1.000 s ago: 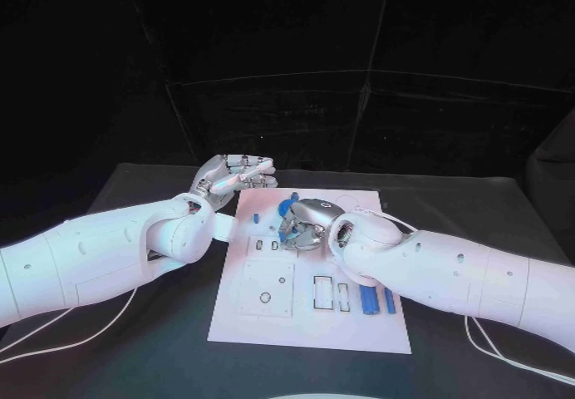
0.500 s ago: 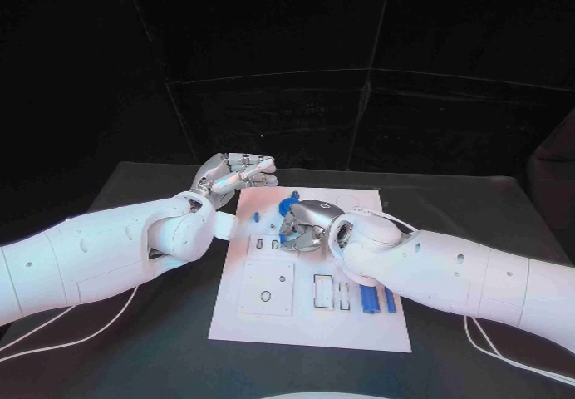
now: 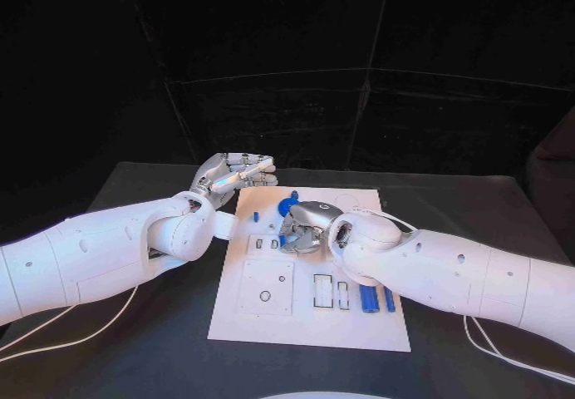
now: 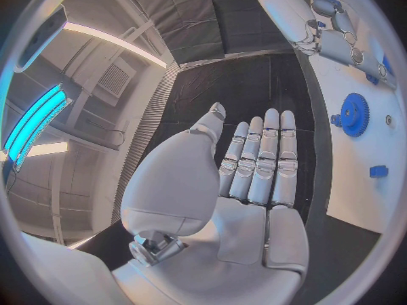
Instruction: Assemble the parts on the task board
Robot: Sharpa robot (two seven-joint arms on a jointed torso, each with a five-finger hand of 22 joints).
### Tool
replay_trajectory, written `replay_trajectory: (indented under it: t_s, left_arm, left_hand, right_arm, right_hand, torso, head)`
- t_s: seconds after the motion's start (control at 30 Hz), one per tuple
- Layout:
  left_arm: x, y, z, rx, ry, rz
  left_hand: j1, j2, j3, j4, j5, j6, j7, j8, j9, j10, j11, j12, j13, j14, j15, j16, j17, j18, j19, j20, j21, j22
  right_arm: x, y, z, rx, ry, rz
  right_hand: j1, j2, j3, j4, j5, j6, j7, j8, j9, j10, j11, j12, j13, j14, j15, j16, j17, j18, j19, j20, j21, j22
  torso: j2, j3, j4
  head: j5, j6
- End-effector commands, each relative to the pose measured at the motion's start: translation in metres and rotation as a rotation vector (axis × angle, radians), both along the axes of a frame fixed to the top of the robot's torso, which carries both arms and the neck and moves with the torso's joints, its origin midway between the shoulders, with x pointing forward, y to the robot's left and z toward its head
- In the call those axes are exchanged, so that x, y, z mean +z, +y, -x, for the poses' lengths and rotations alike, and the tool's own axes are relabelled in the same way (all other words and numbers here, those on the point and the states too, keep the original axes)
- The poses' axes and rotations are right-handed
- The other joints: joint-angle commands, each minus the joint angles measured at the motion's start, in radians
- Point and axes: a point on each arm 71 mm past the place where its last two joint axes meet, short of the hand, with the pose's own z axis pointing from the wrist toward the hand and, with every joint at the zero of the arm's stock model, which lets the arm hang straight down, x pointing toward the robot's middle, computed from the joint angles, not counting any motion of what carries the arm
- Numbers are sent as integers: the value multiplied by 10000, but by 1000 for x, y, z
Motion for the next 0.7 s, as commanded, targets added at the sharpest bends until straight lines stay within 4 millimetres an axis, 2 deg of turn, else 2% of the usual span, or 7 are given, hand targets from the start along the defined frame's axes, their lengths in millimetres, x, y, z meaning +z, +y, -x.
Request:
replay_trajectory:
  t_s: [0.03,0.47,0.7]
  left_arm:
    - [2,-1,0,-55,-59,66]
    - [2,-1,0,-63,-43,64]
    - [1,-1,-1,-64,-29,59]
  left_hand:
    - [35,83,6,-69,-22,61,20,-59,-6,40,8,-34,-10,61,10,-32,12,60,51,-10,-64,-9]
    - [35,83,6,-69,-22,61,20,-59,-6,40,8,-34,-10,61,10,-32,12,60,51,-10,-64,-9]
    - [35,87,9,-78,-22,61,25,-65,-7,40,11,-41,-11,61,11,-38,12,59,53,-10,-68,-12]
  right_arm:
    - [-5,-1,1,46,216,424]
    - [-5,-2,0,-100,93,365]
    - [-5,-1,0,-102,81,352]
  right_hand:
    - [-100,-49,8,-2,-26,9,-43,-61,-18,31,31,-61,1381,775,15,-22,1216,-162,285,-23,-50,768]
    - [-360,-282,-78,88,28,-427,126,-309,-38,-312,176,-484,1003,763,133,-50,1166,-147,247,78,-93,686]
    - [-408,-324,-107,113,61,-500,154,-345,-33,-378,204,-564,931,761,159,-54,1159,-144,242,104,-100,674]
  torso:
    - [3,-7,4]
    - [4,-4,12]
    - [1,-4,5]
  head:
    - [-2,-5]
    - [-9,-21]
    - [-19,-32]
